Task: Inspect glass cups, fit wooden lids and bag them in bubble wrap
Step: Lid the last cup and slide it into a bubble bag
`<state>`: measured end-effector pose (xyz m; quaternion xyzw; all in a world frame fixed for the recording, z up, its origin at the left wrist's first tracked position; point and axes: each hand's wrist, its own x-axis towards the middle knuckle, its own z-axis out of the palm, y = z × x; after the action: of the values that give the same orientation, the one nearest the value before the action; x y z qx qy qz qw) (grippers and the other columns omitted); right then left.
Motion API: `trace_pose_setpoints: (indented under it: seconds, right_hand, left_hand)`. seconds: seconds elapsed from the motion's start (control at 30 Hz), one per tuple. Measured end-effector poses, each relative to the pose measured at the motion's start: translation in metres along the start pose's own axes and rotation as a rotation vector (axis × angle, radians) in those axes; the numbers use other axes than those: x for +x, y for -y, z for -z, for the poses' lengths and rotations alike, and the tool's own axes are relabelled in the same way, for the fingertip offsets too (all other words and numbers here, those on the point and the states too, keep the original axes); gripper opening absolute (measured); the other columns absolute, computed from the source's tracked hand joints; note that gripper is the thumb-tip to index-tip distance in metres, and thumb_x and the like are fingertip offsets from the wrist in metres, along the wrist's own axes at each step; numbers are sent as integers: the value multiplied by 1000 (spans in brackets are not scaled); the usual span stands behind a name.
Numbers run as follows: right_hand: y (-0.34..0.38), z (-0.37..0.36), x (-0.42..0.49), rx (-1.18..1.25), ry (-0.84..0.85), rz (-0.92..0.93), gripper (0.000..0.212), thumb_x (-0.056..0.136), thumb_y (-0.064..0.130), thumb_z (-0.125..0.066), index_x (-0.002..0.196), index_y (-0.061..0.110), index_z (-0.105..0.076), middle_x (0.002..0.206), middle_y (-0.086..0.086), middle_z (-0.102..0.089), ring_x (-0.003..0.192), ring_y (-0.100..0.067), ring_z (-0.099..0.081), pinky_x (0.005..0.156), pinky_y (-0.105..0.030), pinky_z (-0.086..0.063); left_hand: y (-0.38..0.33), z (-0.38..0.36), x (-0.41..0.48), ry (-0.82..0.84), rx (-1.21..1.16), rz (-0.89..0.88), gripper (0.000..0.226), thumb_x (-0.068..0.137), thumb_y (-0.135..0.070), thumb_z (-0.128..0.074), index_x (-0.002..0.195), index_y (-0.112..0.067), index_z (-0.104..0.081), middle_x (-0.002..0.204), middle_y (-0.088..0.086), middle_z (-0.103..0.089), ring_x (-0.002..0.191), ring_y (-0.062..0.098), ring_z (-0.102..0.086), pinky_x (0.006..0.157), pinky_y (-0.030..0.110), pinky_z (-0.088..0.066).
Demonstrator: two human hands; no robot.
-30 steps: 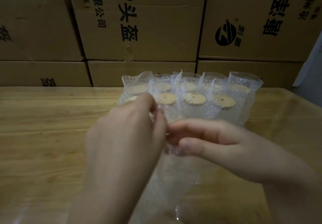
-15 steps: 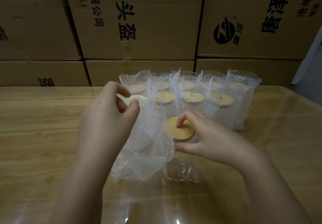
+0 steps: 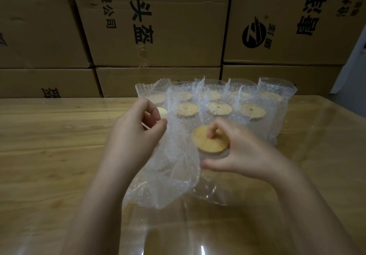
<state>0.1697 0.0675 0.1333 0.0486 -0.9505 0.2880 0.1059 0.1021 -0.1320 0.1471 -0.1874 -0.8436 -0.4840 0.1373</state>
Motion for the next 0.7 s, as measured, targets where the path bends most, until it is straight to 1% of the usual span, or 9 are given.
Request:
trace_pose_setpoints:
  seconds: [0.07, 0.17, 0.23, 0.3, 0.37, 0.43, 0.47, 0.57, 0.7]
  right_hand:
    - [-3, 17, -6, 119, -156, -5, 49, 54, 63, -73, 87, 40, -45, 98, 19, -57, 81, -2, -62, 62, -21, -53]
    - [-3, 41, -17, 361, -465, 56, 56, 47, 76, -73, 87, 46, -48, 98, 21, -66, 84, 2, -67, 59, -12, -52]
    - [-3, 48, -20, 479, -652, 122, 54, 52, 74, -75, 90, 46, -49, 95, 20, -66, 84, -1, -68, 62, -13, -53]
    - [-3, 51, -19, 586, -775, 172, 54, 58, 67, -78, 94, 39, -49, 91, 15, -65, 83, -6, -67, 67, -19, -54]
    - [-4, 53, -17, 811, -763, 144, 63, 54, 61, -83, 98, 29, -51, 97, 6, -64, 89, -18, -70, 69, -27, -57]
    - [-4, 55, -16, 1018, -615, 78, 67, 55, 50, -87, 105, 20, -54, 104, -6, -66, 92, -27, -71, 68, -32, -59]
    - [-4, 55, -15, 1064, -529, 53, 65, 58, 45, -82, 110, 17, -54, 105, -8, -68, 91, -29, -72, 67, -32, -59]
    - [-1, 52, -15, 1071, -346, 44, 65, 61, 41, -70, 116, 12, -53, 104, -11, -69, 93, -33, -71, 64, -31, -59]
    - [-2, 46, -14, 983, -310, 35, 61, 54, 38, -82, 104, 14, -57, 105, -16, -70, 90, -33, -72, 61, -30, -58]
  left_hand:
    - [3, -1, 1, -11, -6, 5, 17, 88, -22, -64, 77, -26, -52, 70, -22, -60, 54, 5, -61, 49, 29, -50]
    - [5, -5, 3, -37, -49, 15, 15, 88, -21, -64, 78, -27, -54, 66, -21, -60, 51, 5, -59, 47, 25, -46]
    - [5, -8, 4, -41, -92, 24, 14, 87, -19, -64, 77, -25, -55, 63, -18, -59, 47, 5, -58, 45, 24, -44]
    - [4, -12, 4, -42, -132, 35, 13, 86, -16, -64, 77, -21, -56, 60, -15, -58, 44, 5, -58, 43, 22, -43]
    - [3, -14, 4, -44, -152, 34, 14, 86, -14, -64, 76, -19, -56, 59, -14, -58, 43, 6, -58, 41, 19, -42]
    - [2, -16, 4, -43, -160, 33, 14, 86, -14, -66, 76, -19, -57, 61, -9, -60, 43, 5, -59, 41, 19, -43]
    - [1, -17, 3, -40, -163, 35, 14, 86, -15, -67, 77, -19, -57, 63, -7, -61, 43, 4, -58, 42, 20, -44]
    - [0, -17, 3, -37, -221, 40, 16, 84, -16, -70, 79, -24, -57, 68, -6, -63, 44, 1, -57, 40, 19, -43]
    - [4, -11, 7, 15, -274, 113, 16, 85, -14, -71, 90, -25, -60, 57, -8, -62, 44, 5, -57, 46, 25, -43]
